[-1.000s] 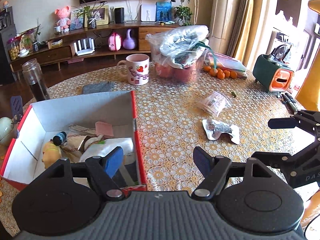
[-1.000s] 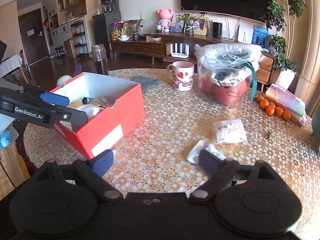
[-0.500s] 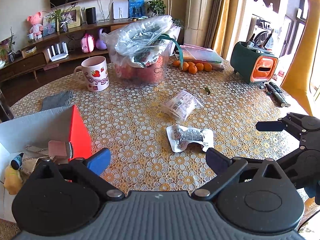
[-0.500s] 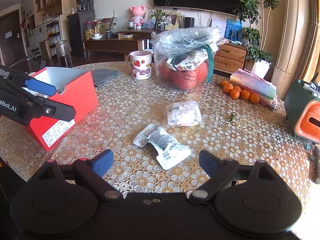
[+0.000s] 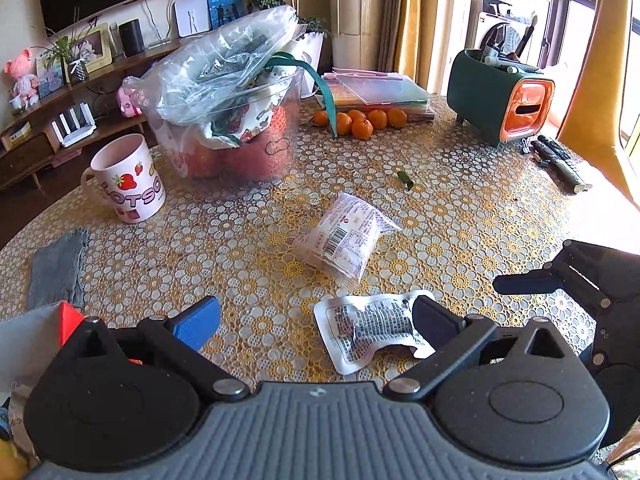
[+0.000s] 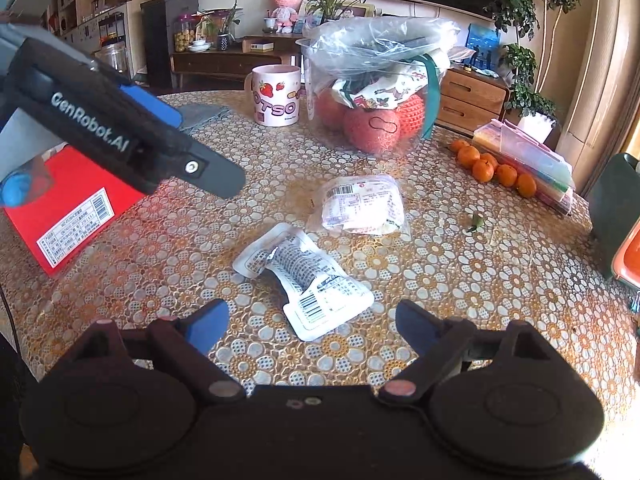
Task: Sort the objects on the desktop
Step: 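Withdraw both open tools from the red box back over the table, then grasp the white printed packet with the right tool while the left tool grasps the white bag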
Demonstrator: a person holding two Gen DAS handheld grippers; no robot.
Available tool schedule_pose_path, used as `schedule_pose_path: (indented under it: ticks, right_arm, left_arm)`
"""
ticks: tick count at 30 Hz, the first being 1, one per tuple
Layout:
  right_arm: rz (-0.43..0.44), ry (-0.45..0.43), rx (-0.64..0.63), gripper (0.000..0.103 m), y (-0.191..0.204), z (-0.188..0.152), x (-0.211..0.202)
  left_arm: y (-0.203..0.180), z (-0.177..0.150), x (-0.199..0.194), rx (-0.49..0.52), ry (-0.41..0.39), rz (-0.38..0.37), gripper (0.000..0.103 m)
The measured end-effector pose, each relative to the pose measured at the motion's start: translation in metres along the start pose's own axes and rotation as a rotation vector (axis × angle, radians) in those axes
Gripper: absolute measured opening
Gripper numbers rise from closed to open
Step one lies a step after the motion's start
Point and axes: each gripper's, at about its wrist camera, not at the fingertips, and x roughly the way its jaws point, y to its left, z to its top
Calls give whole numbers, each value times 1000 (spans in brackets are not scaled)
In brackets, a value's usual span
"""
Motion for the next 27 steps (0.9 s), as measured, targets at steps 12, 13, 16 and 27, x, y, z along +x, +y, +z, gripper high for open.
schedule_pose_path:
  ticks: [12, 13, 16, 27]
  right_arm:
    - [26, 44, -9, 87, -13, 3, 36]
    - [27, 45, -13, 87, -13, 4, 37]
    - [31, 48, -28, 86, -14, 4, 43]
    - [26, 52, -69, 82, -14, 3, 61]
  left_arm:
    - [-10, 31, 66, 100, 76, -74, 103]
    - [-11, 33, 70, 107, 76, -81, 103]
    - [-15, 41, 83, 111, 82, -100, 103]
    - [-21, 49, 129, 153, 136, -94, 103]
